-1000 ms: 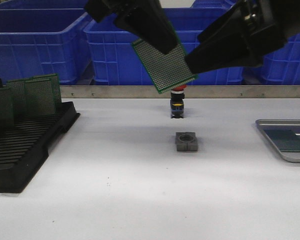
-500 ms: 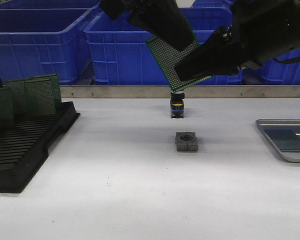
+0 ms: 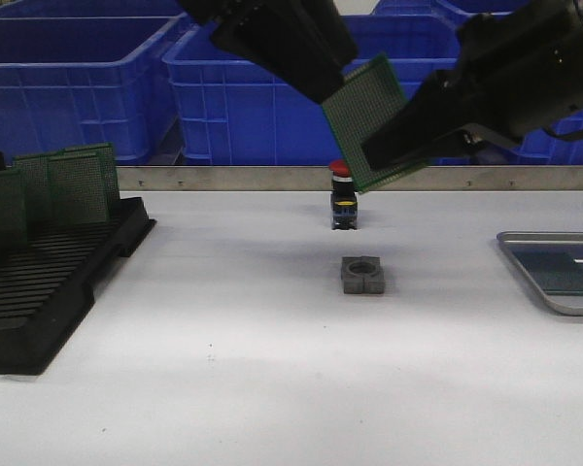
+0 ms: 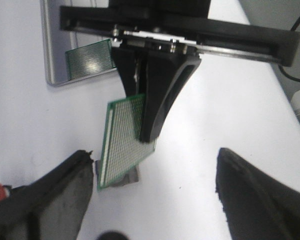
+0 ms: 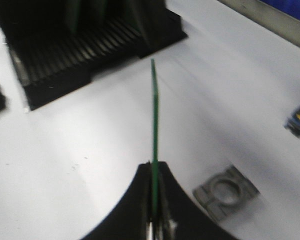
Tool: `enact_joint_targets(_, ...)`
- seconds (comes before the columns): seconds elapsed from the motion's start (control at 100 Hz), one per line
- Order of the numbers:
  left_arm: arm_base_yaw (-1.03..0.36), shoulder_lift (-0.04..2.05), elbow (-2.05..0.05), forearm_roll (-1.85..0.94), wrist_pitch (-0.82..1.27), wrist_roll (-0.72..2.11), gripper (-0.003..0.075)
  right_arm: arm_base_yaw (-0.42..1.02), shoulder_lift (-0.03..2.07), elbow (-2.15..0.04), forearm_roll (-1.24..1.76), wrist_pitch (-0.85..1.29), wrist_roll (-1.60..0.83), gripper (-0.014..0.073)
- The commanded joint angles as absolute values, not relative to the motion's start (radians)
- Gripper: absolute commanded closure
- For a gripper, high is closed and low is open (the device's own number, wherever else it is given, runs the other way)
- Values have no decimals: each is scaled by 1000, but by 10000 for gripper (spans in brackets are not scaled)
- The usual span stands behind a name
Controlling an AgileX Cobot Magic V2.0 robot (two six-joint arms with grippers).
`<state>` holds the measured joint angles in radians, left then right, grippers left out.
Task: Place circuit board on tray
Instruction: 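Release the left gripper and carry the board toward the tray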
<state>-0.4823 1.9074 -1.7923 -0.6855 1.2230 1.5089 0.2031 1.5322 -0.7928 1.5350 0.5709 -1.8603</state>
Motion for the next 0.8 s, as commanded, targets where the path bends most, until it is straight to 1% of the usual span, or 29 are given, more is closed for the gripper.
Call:
enact_joint_targets(0.0, -455, 1851, -1839, -733, 1224, 1492, 188, 181, 1508, -793, 1584, 479, -1765, 700)
enact_joint_targets(0.09, -429, 1851, -1848, -733, 1238, 1492, 189, 147, 1515, -768, 1585, 373, -1676, 700)
enact_joint_targets(0.18, -414, 1851, -1848, -733, 1247, 1491, 189, 92, 1538, -754, 1585, 328, -1617, 700)
enact_joint_targets(0.3, -405, 1851, -1848, -733, 1249, 1438, 189, 8, 1580, -752, 1586, 337, -1586, 700)
enact_joint_targets(0.6, -398, 1851, -1848, -715, 1261, 1438, 189, -160, 1661, -752, 1614, 365, -1578, 691)
enact_joint_targets(0.65, -398, 1851, -1848, -713, 1261, 1438, 189, -178, 1662, -752, 1614, 376, -1578, 645)
enact_joint_targets(0.67, -398, 1851, -1848, -713, 1261, 1438, 189, -185, 1662, -752, 1614, 382, -1578, 609)
enact_joint_targets(0.72, -398, 1851, -1848, -709, 1261, 1438, 189, -202, 1662, -753, 1614, 394, -1578, 490)
enact_joint_targets(0.75, -398, 1851, -1848, -706, 1261, 1438, 189, -211, 1662, -755, 1614, 401, -1578, 383)
enact_joint_targets(0.76, -398, 1851, -1848, -704, 1261, 1438, 189, -215, 1662, -756, 1614, 406, -1578, 361)
enact_joint_targets(0.77, -398, 1851, -1848, -702, 1261, 1438, 189, -217, 1662, -756, 1614, 407, -1578, 316)
enact_joint_targets(0.79, -398, 1851, -1848, -700, 1261, 1438, 189, -224, 1661, -759, 1614, 410, -1578, 272)
